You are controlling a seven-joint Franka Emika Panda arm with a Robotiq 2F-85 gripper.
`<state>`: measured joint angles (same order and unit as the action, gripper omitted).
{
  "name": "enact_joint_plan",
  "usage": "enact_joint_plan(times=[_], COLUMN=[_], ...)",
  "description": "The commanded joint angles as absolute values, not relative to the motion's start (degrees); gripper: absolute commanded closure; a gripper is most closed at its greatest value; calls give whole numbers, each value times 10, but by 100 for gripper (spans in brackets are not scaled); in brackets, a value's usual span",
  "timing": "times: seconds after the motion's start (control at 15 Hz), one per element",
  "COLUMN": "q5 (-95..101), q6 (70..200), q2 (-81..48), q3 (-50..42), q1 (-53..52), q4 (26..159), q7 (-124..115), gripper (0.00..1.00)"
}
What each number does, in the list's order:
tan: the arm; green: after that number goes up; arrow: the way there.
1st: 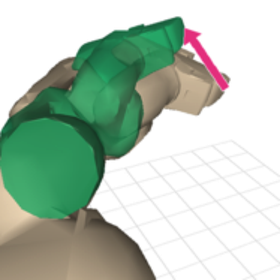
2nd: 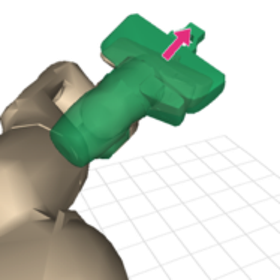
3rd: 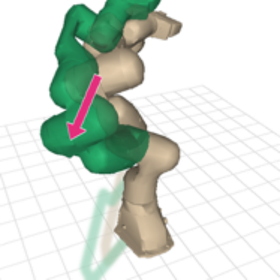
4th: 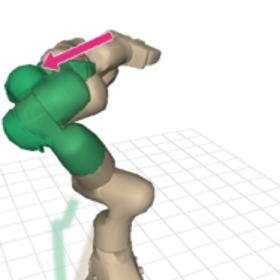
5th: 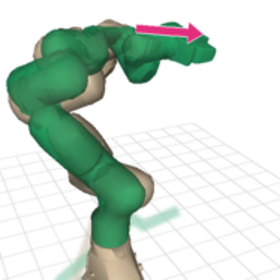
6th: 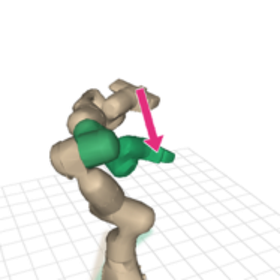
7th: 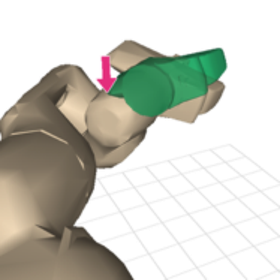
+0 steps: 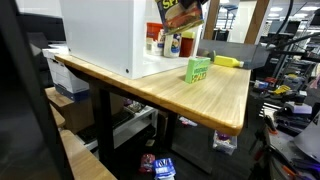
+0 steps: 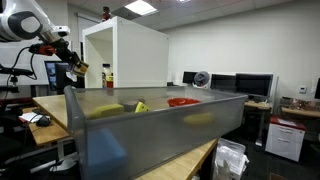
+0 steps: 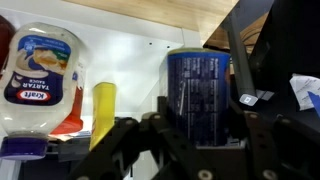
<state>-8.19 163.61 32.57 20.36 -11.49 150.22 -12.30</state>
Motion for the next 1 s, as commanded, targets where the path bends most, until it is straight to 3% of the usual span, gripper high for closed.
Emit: enact_joint_plan(times=[0.0, 0.93], q5=[-58, -42], q6=[1629, 1595], q2=[331, 334], q3=[218, 234], q1=[-94, -77], q4=[1489, 1483], q7=[-157, -186], gripper=[70, 70])
